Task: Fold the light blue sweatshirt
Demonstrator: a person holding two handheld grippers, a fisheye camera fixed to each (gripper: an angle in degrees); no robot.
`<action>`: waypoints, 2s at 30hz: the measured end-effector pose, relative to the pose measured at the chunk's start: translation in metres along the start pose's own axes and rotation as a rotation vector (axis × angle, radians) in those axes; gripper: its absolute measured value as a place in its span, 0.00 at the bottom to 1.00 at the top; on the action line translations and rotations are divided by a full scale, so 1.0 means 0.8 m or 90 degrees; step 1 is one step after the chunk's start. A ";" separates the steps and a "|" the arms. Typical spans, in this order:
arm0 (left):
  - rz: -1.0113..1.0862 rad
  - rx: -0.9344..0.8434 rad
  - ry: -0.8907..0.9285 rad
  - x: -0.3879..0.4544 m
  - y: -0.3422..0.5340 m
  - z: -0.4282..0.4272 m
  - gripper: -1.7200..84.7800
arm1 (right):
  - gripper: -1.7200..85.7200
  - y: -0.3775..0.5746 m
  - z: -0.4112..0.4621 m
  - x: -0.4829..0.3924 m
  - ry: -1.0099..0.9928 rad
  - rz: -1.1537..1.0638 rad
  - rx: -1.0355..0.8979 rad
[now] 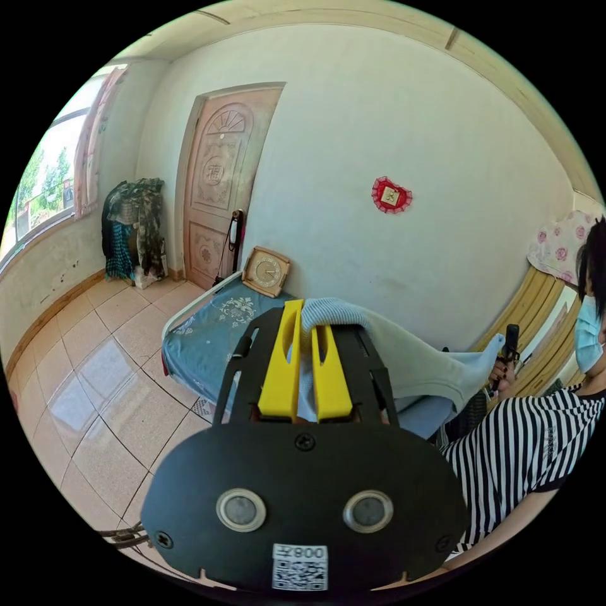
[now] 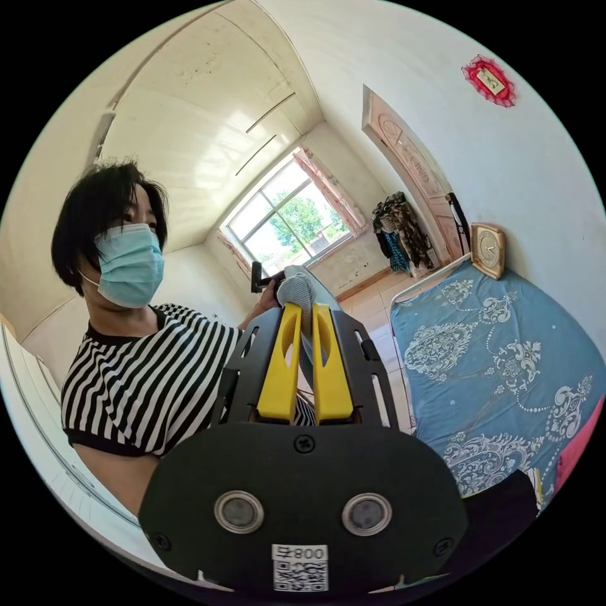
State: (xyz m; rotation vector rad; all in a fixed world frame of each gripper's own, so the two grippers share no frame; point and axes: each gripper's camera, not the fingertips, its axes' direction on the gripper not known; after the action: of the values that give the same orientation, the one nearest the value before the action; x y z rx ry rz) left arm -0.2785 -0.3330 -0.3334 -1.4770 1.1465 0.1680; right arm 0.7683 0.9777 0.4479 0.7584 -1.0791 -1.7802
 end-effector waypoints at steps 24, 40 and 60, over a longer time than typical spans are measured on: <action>-0.071 -0.653 0.107 -0.026 -0.557 0.605 0.15 | 0.10 -0.162 -0.364 0.712 0.370 0.789 -0.028; -0.080 -0.976 -0.056 0.078 -0.668 0.628 0.10 | 0.14 -0.129 -0.462 0.876 0.401 0.925 -0.292; -0.153 -0.638 -0.293 0.013 -1.130 0.403 0.07 | 0.14 -0.119 -0.674 0.955 0.547 0.948 -0.340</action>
State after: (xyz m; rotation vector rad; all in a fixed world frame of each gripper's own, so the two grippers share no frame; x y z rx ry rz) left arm 0.5275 -0.2400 0.1794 -2.2602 0.4774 0.9653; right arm 0.8636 0.1138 0.0897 0.1467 -0.2729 -0.2905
